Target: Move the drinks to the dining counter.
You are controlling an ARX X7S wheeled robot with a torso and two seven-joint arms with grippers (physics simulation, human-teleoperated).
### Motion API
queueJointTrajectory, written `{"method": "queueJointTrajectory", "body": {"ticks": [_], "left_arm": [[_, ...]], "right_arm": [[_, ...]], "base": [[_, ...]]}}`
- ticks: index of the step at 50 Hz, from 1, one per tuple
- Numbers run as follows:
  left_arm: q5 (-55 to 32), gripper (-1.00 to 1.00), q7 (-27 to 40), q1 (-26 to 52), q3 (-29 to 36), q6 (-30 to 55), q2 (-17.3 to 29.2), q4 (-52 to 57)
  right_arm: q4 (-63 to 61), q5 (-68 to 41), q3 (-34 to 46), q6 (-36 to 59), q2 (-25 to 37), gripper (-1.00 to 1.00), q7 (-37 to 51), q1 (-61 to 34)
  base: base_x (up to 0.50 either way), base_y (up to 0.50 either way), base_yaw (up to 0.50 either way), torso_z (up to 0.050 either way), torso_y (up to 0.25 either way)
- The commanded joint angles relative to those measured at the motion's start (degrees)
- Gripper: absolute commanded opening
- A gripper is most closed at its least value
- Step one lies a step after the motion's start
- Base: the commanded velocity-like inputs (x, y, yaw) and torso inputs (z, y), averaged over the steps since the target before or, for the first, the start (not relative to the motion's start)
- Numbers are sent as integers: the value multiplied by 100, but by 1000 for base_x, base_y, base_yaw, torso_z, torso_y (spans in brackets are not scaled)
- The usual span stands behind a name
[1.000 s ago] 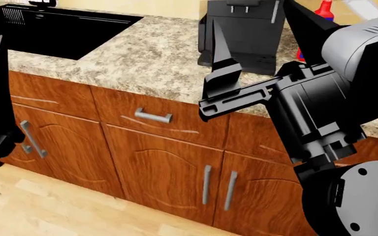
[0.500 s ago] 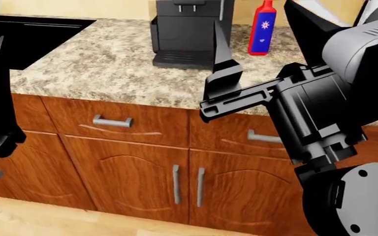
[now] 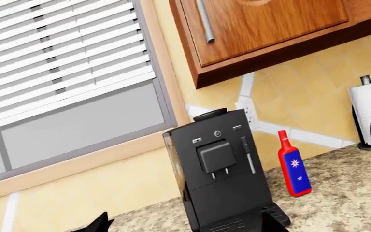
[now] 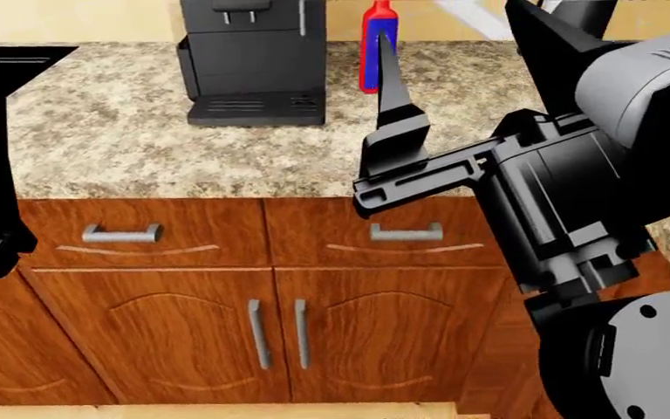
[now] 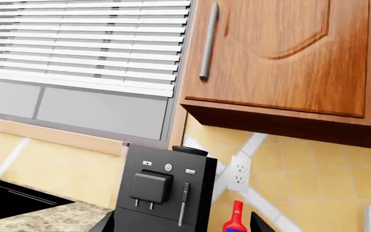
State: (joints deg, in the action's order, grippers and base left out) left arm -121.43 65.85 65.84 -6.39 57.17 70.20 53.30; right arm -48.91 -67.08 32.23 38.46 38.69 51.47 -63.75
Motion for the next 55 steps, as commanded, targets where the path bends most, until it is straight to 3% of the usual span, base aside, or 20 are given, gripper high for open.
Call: {"method": "queueJointTrajectory", "body": {"ticks": [1, 26, 37, 41, 48, 55], "left_arm": [[9, 100, 19, 90, 108, 13, -24, -4], [-17, 100, -16, -253, -297, 55, -6, 37], [-12, 100, -4, -44, -102, 38, -17, -6], [-95, 100, 7, -101, -239, 13, 50, 18], [-149, 100, -13, -461, -701, 97, 40, 40], [-93, 100, -29, -510, -705, 144, -28, 35]], "right_arm": [[-7, -95, 46, 257, 54, 100, 362, -143], [-18, -6, 184, 270, -5, 100, 167, -223], [-48, 58, 302, 431, 8, 100, 189, -336], [91, -221, 360, 765, -21, 100, 564, -532], [199, -322, 386, 796, -74, 100, 605, -544], [207, -388, 305, 652, -61, 100, 555, -467]], "base": [[168, -503, 0, 0, 0], [459, -291, 0, 0, 1], [500, -16, 0, 0, 2], [473, -7, 0, 0, 3], [0, 0, 0, 0, 2], [26, 0, 0, 0, 0]]}}
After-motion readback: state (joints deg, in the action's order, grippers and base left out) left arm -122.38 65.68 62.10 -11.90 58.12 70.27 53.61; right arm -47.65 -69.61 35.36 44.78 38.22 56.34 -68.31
